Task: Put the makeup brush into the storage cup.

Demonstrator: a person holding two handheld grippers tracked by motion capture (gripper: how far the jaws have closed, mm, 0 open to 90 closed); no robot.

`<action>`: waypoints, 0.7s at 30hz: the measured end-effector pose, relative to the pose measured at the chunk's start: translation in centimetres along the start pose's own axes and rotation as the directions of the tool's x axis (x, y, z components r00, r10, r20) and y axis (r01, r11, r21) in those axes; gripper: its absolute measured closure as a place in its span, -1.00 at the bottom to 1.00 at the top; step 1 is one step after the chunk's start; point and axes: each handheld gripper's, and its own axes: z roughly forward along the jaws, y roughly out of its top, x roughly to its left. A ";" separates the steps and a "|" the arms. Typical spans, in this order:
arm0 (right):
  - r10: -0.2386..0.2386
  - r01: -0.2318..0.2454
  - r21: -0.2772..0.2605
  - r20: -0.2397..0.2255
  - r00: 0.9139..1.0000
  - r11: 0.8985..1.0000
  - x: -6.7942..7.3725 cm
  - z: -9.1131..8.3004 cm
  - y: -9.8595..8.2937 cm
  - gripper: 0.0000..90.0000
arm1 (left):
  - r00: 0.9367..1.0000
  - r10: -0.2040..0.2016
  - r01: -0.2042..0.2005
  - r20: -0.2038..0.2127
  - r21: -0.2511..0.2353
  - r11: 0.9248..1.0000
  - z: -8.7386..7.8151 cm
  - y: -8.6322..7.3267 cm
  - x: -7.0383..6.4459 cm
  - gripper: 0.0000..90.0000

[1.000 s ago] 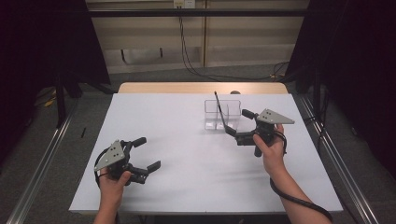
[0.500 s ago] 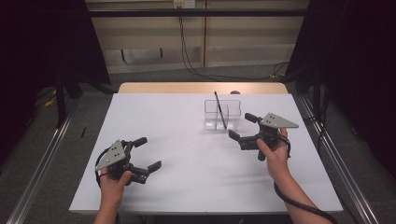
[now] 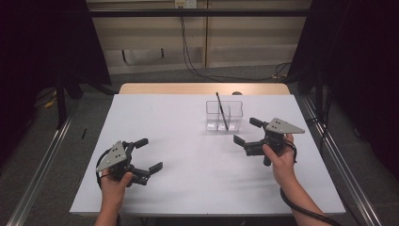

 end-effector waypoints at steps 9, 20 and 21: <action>-0.006 0.006 0.003 -0.005 1.000 1.000 0.1 -0.9 -0.4 -0.97 | 1.000 0.003 -0.003 0.000 0.000 1.000 0.0 0.0 0.0 -1.00; -0.009 0.009 0.002 -0.005 1.000 1.000 0.0 -2.2 -1.0 -0.97 | 1.000 0.003 -0.003 0.000 0.000 1.000 0.0 0.0 0.0 -1.00; -0.006 0.006 0.001 -0.005 1.000 1.000 0.0 -2.3 -1.0 -0.97 | 1.000 0.003 -0.003 0.000 0.001 1.000 0.0 0.0 0.0 -1.00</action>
